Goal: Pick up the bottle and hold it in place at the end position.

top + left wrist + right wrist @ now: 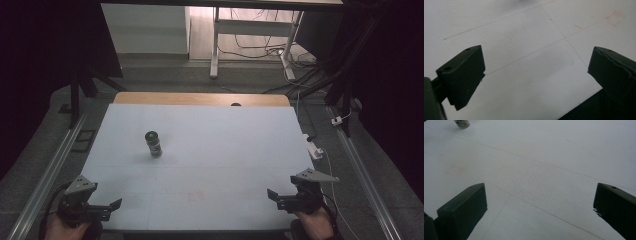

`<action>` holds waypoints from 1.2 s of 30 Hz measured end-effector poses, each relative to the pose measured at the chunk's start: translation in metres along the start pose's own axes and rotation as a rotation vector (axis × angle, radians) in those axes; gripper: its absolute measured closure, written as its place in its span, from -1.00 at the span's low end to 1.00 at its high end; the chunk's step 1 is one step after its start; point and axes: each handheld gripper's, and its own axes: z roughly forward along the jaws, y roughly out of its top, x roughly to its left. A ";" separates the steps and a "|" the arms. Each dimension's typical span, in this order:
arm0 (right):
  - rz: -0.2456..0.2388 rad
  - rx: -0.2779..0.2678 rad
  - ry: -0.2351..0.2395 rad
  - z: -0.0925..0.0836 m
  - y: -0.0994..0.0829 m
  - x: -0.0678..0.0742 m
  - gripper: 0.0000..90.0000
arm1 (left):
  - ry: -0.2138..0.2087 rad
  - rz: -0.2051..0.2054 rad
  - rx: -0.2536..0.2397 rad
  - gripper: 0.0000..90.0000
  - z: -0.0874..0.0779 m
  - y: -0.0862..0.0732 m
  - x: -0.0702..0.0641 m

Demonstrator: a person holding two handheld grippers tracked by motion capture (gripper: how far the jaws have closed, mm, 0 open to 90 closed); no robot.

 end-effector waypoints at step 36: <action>-0.039 0.048 0.051 0.010 0.006 0.002 -1.00 | -0.037 -0.020 0.029 -1.00 0.002 0.001 -0.001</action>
